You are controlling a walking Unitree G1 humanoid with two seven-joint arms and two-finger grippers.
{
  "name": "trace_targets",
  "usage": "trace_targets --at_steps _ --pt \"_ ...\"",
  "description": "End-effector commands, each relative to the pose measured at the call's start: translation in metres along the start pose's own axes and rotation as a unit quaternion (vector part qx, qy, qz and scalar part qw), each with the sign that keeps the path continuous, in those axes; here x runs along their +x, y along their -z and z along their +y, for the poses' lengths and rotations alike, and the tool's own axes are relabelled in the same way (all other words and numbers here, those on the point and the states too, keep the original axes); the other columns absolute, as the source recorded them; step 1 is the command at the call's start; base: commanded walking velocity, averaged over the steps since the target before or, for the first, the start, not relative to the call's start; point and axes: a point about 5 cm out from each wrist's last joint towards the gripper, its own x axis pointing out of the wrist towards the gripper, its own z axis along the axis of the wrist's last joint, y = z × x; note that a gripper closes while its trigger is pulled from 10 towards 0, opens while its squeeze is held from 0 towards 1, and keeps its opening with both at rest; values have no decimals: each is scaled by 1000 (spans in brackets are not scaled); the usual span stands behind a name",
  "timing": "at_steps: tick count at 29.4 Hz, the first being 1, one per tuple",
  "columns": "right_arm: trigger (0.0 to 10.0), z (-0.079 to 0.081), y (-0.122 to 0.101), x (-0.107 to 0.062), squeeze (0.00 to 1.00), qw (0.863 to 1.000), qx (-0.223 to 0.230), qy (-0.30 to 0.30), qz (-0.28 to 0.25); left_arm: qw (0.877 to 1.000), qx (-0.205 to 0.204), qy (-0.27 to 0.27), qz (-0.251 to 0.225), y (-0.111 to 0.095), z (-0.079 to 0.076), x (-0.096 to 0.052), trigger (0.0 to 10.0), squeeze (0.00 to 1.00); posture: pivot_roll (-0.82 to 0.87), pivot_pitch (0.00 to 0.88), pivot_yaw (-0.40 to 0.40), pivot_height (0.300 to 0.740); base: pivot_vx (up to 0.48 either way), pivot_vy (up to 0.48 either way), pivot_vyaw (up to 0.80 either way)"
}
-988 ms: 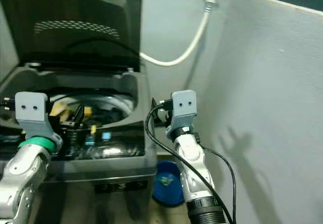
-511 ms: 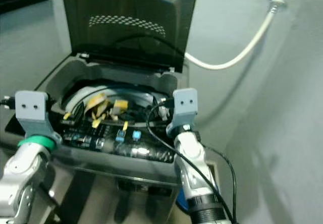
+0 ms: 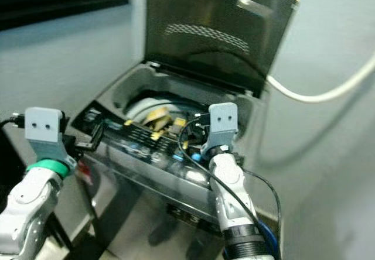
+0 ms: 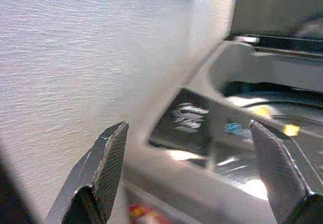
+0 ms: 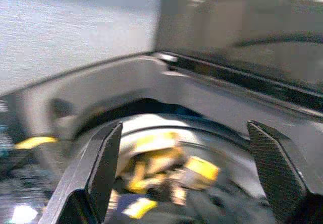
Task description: Clothes washing
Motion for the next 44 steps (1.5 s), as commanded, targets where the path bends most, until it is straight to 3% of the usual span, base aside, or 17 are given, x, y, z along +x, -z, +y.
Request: trace_targets --at_steps 1,13,18,22,23,26,35,36,41,44 --pt "10000 -6 4 -3 0 1000 -2 10 7 1000 -4 11 2 2 -5 -2 10000 0 6 0 -26 740 0 0 800" --pt "10000 -6 5 -5 0 1000 -2 10 7 997 -69 23 28 3 -10 -1 10000 0 -3 0 -30 740 0 0 800" --pt "10000 -6 5 -5 0 1000 -2 8 7 997 -47 30 51 11 -14 -3 10000 0 -3 0 -32 740 0 0 800" --pt "10000 -5 6 -5 0 1000 -1 7 9 997 -39 5 65 15 -9 -2 10000 0 -3 0 -37 740 0 0 800" --pt "10000 -5 6 -5 0 1000 1 6 10 997 -16 -39 71 20 -4 0 10000 0 -2 0 -38 740 0 0 800" --pt "10000 -4 6 -5 0 1000 3 6 10 997 4 -44 60 20 -3 2 10000 0 0 0 -40 740 0 0 800" --pt "10000 -5 6 -4 0 1000 6 8 11 994 -7 -74 79 18 -3 2 10000 0 0 0 -34 740 0 0 800" --pt "10000 -5 6 -5 0 1000 6 10 12 993 -50 -25 101 18 -7 3 10000 0 -1 0 -32 740 0 0 800" --pt "10000 -6 8 -5 0 1000 8 13 14 992 -47 -6 116 16 -7 3 10000 0 2 0 -29 740 0 0 800" --pt "10000 -6 7 -4 0 1000 9 14 14 994 -12 -4 107 16 -7 3 10000 0 5 0 -31 740 0 0 800"
